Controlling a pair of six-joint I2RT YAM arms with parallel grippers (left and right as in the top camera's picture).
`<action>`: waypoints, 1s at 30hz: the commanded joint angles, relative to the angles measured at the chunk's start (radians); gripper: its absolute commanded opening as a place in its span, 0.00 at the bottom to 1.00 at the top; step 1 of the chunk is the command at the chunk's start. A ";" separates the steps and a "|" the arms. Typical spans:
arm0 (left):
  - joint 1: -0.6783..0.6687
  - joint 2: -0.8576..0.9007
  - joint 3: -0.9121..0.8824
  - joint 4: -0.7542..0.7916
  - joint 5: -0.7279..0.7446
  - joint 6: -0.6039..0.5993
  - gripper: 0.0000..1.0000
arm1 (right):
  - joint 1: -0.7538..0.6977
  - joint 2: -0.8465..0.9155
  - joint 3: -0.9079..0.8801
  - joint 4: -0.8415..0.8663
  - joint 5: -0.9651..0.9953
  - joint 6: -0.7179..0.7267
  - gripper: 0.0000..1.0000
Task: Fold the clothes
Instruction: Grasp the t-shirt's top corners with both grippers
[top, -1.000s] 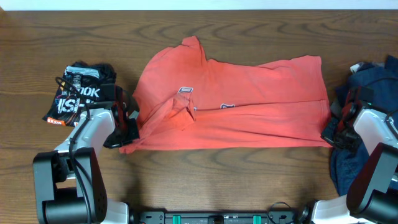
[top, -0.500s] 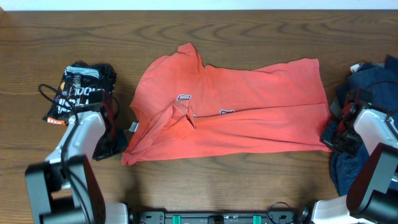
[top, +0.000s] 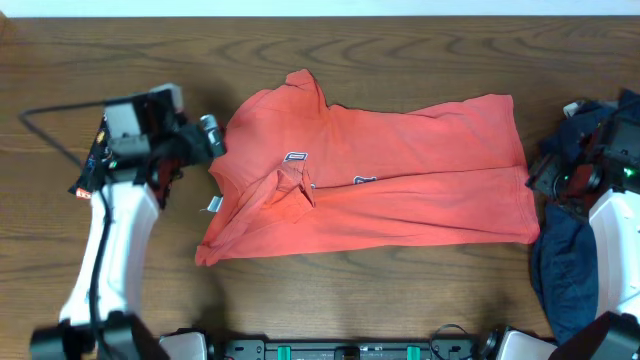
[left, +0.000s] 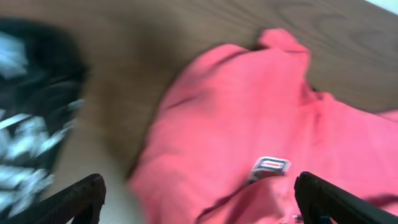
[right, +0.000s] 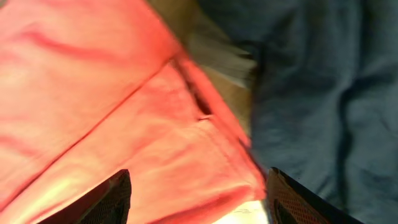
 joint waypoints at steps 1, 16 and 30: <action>-0.062 0.140 0.111 0.006 0.074 0.093 0.98 | 0.009 -0.001 0.007 -0.003 -0.119 -0.075 0.68; -0.208 0.587 0.358 0.397 0.032 0.108 0.98 | 0.096 -0.001 0.007 0.002 -0.127 -0.080 0.71; -0.239 0.692 0.357 0.461 0.013 0.108 0.30 | 0.100 -0.001 0.006 0.010 -0.127 -0.080 0.52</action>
